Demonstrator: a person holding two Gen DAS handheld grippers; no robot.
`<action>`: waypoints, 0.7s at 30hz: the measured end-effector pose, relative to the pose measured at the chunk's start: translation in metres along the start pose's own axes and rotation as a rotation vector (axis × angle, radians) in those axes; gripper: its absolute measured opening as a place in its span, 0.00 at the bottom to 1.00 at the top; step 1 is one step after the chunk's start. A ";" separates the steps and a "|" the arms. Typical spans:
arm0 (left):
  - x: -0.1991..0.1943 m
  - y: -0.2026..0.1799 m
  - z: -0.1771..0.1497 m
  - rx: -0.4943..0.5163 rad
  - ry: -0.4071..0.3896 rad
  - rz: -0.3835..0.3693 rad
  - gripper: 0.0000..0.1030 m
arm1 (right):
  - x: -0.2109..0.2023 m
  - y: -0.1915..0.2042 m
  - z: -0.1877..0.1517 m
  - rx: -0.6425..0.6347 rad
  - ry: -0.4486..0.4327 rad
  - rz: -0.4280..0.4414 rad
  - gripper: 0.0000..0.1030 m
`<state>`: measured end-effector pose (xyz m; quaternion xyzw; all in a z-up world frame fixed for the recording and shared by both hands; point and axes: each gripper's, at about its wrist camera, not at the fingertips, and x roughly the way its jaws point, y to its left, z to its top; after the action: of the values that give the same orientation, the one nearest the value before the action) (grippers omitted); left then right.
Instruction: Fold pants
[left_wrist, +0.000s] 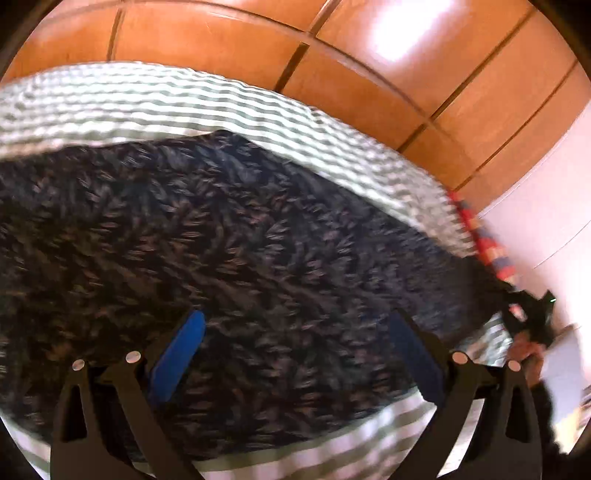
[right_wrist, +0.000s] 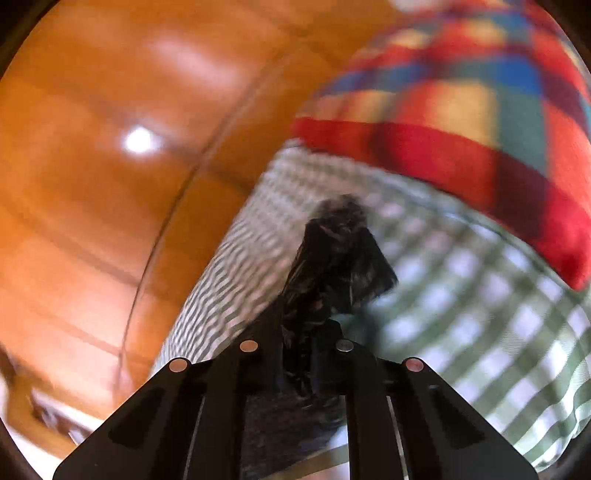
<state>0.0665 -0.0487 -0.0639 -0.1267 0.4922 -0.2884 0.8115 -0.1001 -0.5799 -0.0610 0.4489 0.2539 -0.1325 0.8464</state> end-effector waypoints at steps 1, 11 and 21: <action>-0.002 0.001 0.002 -0.013 -0.013 -0.031 0.98 | 0.002 0.016 -0.003 -0.042 0.013 0.014 0.09; -0.019 0.026 0.022 -0.204 -0.024 -0.198 0.98 | 0.068 0.190 -0.106 -0.440 0.246 0.198 0.09; 0.000 0.037 0.025 -0.335 0.104 -0.362 0.98 | 0.096 0.239 -0.239 -0.840 0.396 0.153 0.09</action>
<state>0.1010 -0.0214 -0.0699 -0.3305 0.5436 -0.3495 0.6878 0.0139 -0.2475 -0.0607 0.1013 0.4084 0.1326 0.8974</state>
